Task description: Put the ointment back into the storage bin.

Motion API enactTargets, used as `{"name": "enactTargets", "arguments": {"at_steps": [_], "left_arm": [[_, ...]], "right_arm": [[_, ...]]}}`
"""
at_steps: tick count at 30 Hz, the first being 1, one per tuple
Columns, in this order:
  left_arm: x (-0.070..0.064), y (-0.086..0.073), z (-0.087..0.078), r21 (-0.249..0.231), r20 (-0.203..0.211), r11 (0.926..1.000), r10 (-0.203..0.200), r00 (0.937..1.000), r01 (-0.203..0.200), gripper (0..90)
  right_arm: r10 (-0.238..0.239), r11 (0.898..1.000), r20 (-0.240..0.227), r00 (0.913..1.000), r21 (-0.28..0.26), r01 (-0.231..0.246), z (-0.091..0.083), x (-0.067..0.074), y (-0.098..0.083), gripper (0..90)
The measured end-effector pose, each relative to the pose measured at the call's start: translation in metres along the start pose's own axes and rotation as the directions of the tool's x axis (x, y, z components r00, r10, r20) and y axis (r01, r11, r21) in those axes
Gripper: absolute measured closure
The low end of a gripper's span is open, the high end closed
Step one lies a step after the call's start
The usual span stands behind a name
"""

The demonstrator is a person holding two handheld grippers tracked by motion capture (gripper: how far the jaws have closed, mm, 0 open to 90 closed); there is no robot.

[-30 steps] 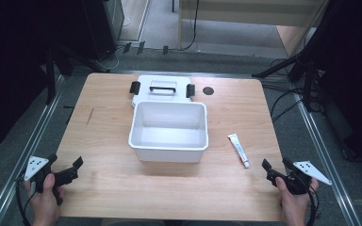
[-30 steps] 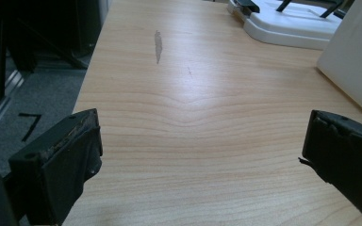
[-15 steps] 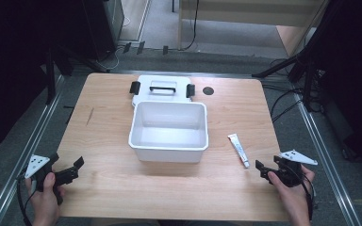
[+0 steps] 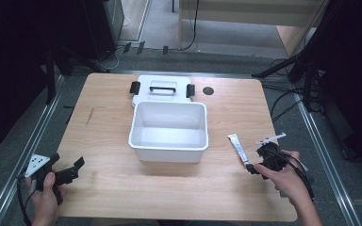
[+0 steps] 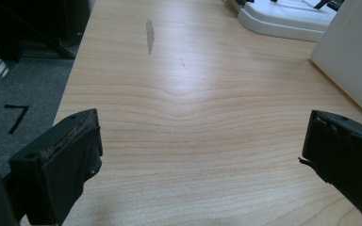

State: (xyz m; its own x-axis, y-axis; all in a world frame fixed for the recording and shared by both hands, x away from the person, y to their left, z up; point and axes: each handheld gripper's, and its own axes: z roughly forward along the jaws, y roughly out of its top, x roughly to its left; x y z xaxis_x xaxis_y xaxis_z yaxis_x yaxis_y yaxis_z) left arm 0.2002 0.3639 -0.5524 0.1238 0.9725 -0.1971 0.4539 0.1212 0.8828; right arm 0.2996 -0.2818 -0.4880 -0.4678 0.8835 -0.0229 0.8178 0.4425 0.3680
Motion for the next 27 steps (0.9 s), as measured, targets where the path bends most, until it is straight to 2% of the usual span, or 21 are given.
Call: {"name": "enactTargets", "arguments": {"at_steps": [2,3,4,5,6,7,13,15,16,18,19,21,23,25,27], "left_arm": [[0.000,0.000,0.000,0.002,0.001,1.0000,-0.001,1.0000,0.001,0.0],[0.000,0.000,0.000,0.002,0.001,1.0000,-0.001,1.0000,0.001,0.0],[0.001,0.000,0.000,0.003,0.002,1.0000,-0.002,1.0000,0.002,0.0],[0.001,0.000,0.000,0.003,0.002,1.0000,-0.002,1.0000,0.002,0.0],[0.001,0.000,0.000,0.004,0.002,1.0000,-0.002,1.0000,0.002,0.0],[0.001,0.000,0.000,0.004,0.002,1.0000,-0.002,1.0000,0.002,0.0],[0.001,0.000,0.000,0.007,0.002,1.0000,-0.006,1.0000,0.006,0.0],[0.001,0.000,0.000,0.007,0.003,1.0000,-0.007,1.0000,0.007,0.0],[0.001,0.000,0.000,0.007,0.004,0.9999,-0.009,0.9999,0.009,0.0],[0.001,0.000,0.001,0.008,0.007,0.9999,-0.009,0.9999,0.009,0.0],[0.001,0.000,0.001,0.009,0.008,0.9999,-0.010,0.9999,0.010,0.0],[0.001,0.000,0.001,0.007,0.010,0.9999,-0.011,0.9999,0.011,0.0],[0.002,0.000,0.001,0.009,0.013,0.9999,-0.012,0.9998,0.012,0.0],[0.002,0.000,0.001,0.010,0.014,0.9999,-0.013,0.9998,0.013,0.0],[0.002,0.000,0.001,0.010,0.017,0.9999,-0.014,0.9998,0.014,0.0]], "right_arm": [[-0.011,0.999,0.008,0.9999,0.048,0.011,0.001,0.004,0.008,23.5],[-0.011,0.999,0.008,0.9999,0.048,0.011,0.001,0.004,0.008,23.5],[-0.026,0.996,0.022,0.9994,0.089,0.023,0.004,0.007,0.016,23.6],[-0.026,0.996,0.022,0.9994,0.089,0.023,0.004,0.007,0.016,23.6],[-0.029,0.991,0.026,0.9992,0.130,0.026,0.007,0.009,0.023,24.5],[-0.030,0.989,0.027,0.9992,0.145,0.026,0.008,0.010,0.025,24.7],[-0.017,0.966,0.011,0.9998,0.258,0.014,0.017,0.012,0.045,41.1],[-0.026,0.963,0.013,0.9996,0.267,0.022,0.018,0.012,0.048,43.7],[-0.035,0.958,0.000,0.9994,0.285,0.033,0.019,0.014,0.055,47.2],[-0.052,0.955,0.011,0.9986,0.294,0.047,0.021,0.016,0.059,48.3],[-0.050,0.953,0.011,0.9987,0.300,0.045,0.022,0.017,0.061,50.6],[-0.043,0.947,0.008,0.9990,0.318,0.039,0.026,0.018,0.065,49.4],[-0.044,0.947,0.011,0.9990,0.319,0.038,0.030,0.017,0.068,56.2],[-0.037,0.938,0.011,0.9993,0.345,0.031,0.034,0.016,0.070,54.7],[-0.035,0.938,-0.005,0.9994,0.345,0.035,0.038,0.015,0.073,56.2]]}}
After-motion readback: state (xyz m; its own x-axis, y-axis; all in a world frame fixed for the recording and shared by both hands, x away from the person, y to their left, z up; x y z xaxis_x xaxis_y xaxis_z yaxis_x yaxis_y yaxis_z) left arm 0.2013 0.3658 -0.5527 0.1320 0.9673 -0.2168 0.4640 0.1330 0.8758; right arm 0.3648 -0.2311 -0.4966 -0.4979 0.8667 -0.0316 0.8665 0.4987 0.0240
